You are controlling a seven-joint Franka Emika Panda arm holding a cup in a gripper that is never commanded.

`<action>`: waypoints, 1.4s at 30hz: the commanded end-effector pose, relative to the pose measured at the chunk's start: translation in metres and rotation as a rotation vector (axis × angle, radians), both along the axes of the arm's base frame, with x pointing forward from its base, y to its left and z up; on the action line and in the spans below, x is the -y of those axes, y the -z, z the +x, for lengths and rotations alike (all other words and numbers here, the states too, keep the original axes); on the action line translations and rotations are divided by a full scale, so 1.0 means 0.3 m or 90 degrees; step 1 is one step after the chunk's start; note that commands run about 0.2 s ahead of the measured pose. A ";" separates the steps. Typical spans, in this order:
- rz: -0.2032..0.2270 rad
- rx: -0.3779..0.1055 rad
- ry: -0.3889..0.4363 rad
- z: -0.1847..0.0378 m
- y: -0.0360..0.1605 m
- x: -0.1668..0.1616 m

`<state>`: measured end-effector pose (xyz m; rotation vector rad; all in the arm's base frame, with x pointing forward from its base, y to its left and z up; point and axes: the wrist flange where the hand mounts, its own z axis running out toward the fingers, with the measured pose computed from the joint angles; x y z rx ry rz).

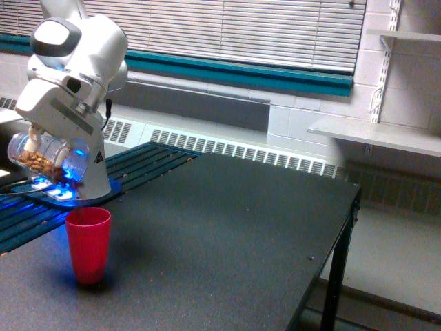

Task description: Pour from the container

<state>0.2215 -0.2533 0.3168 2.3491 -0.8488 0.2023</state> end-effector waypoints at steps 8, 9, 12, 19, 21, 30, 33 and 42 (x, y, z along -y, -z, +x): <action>-0.003 -0.036 -0.040 -0.010 0.019 -0.008; -0.004 -0.038 -0.043 -0.009 0.018 -0.008; -0.007 -0.044 -0.052 -0.008 0.016 -0.006; -0.007 -0.056 -0.059 -0.016 0.021 -0.005; -0.008 -0.059 -0.060 -0.019 0.021 -0.004; -0.023 -0.073 -0.059 -0.034 0.018 0.005; -0.025 -0.075 -0.055 -0.042 0.018 0.005; -0.025 -0.081 -0.058 -0.046 0.012 0.003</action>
